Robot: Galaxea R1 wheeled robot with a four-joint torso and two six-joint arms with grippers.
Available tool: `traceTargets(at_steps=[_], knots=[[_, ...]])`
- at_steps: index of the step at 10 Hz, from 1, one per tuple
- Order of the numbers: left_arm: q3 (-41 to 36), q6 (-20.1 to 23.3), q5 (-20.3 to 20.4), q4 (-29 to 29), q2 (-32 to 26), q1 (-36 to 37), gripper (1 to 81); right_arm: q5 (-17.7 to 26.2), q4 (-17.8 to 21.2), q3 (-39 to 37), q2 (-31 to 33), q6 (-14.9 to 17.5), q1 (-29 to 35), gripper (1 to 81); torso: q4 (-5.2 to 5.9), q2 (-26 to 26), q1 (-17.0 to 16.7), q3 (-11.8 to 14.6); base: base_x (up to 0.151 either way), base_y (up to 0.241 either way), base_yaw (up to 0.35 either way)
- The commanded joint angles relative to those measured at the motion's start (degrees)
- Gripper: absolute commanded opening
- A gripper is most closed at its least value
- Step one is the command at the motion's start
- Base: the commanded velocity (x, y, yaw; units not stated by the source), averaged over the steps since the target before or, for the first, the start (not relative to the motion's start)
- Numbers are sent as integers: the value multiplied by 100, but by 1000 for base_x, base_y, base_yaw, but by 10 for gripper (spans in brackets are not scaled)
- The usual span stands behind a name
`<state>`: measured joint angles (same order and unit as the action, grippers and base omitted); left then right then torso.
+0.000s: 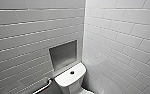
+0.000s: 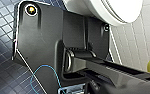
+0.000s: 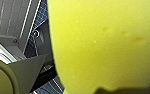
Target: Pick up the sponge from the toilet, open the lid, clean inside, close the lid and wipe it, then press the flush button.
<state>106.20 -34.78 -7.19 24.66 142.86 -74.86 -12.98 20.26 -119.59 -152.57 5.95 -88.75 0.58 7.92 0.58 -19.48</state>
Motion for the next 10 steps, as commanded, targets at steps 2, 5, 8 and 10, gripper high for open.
traceTargets(at_steps=[2,5,8,10], knots=[[1285,-20,533,65,813,-358,10,384,-49,-484,-232,12,-77,10,0,2,0,2,0,0,0],[2237,-73,807,56,1394,-622,10,384,-40,-1002,-602,12,-87,10,0,5,0,4,0,0,0],[2763,-90,816,48,1868,-666,10,384,-22,-1723,-1040,11,-95,10,0,5,-5,4,0,0,0],[3607,-82,798,56,2404,-684,10,384,-22,-2067,-1270,3,-87,10,0,5,-5,6,0,0,0]])
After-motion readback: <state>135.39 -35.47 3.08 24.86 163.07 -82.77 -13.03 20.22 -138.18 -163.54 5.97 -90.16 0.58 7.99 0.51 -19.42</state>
